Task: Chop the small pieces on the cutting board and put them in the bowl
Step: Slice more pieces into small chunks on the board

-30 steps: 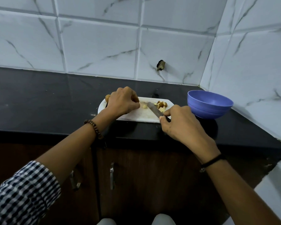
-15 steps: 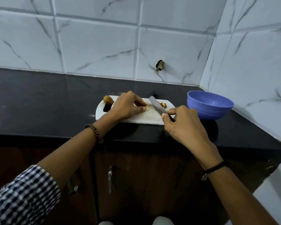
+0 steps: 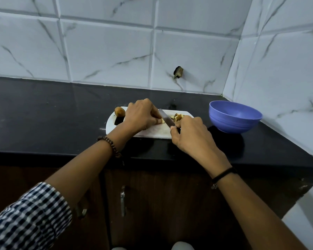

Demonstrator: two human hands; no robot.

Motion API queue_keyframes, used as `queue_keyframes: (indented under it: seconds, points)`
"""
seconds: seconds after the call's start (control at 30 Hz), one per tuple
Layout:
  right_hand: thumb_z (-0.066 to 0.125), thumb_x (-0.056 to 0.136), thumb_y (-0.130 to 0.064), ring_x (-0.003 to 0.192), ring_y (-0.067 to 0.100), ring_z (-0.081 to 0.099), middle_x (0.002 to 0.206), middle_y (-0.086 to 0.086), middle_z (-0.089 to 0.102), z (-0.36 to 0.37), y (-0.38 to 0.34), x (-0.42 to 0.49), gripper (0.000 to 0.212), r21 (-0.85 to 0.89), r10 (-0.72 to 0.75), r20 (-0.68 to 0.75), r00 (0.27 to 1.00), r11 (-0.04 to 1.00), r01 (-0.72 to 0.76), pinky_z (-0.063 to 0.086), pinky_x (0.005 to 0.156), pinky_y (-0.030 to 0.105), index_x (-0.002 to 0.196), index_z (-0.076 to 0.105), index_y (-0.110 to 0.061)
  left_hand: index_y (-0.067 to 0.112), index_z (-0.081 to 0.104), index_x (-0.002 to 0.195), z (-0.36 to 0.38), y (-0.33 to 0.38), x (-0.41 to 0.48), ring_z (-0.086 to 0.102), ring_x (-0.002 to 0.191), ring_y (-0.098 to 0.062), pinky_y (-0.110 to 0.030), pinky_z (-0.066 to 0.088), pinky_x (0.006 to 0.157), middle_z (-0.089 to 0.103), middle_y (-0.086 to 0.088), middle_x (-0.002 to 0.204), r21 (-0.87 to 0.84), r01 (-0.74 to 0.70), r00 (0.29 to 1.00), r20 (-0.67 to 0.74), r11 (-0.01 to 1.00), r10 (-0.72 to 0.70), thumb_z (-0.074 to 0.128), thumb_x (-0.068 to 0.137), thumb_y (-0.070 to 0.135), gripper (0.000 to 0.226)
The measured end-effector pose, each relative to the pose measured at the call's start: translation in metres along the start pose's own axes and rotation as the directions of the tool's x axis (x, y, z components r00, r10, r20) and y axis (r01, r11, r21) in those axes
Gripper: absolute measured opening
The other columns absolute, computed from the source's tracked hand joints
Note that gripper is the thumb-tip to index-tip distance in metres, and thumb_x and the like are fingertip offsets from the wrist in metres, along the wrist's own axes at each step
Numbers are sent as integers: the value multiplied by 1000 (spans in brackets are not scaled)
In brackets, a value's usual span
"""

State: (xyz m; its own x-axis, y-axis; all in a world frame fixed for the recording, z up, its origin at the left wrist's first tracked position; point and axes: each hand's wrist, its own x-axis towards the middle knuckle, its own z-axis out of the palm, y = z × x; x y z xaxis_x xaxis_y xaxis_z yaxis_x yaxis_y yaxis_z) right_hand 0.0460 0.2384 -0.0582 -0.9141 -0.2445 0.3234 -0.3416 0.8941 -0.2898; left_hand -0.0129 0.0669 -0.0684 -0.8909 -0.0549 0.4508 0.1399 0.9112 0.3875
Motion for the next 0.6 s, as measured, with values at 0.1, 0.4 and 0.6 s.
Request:
queue_keyframes:
  seconds: [0.1,0.4,0.6]
  points:
    - [51,99,-33,75,19,51,91,1,45,-5,0,-6,23,-53,-18,51,999,998,21,44,65,33,102,57,-11,27,80,90,-1,0,0,64,93,-16,-41,45,95,75,7,90,23,-4,1000,4,1000,4,77,80,42,18]
    - [57,95,-36,71,17,59,92,4,64,-52,15,-23,26,-82,-41,142,989,995,53,43,54,30,109,70,-19,25,79,95,-3,5,-2,64,99,-17,-40,40,97,75,8,97,98,-32,999,15,995,31,75,84,33,15]
    - [53,96,-39,71,18,57,82,6,59,-20,17,-17,30,-2,-23,-70,997,1000,23,38,51,28,112,70,-19,26,79,88,-4,4,-3,65,96,-18,-43,45,96,74,9,92,94,-17,1000,-12,995,18,78,79,40,17]
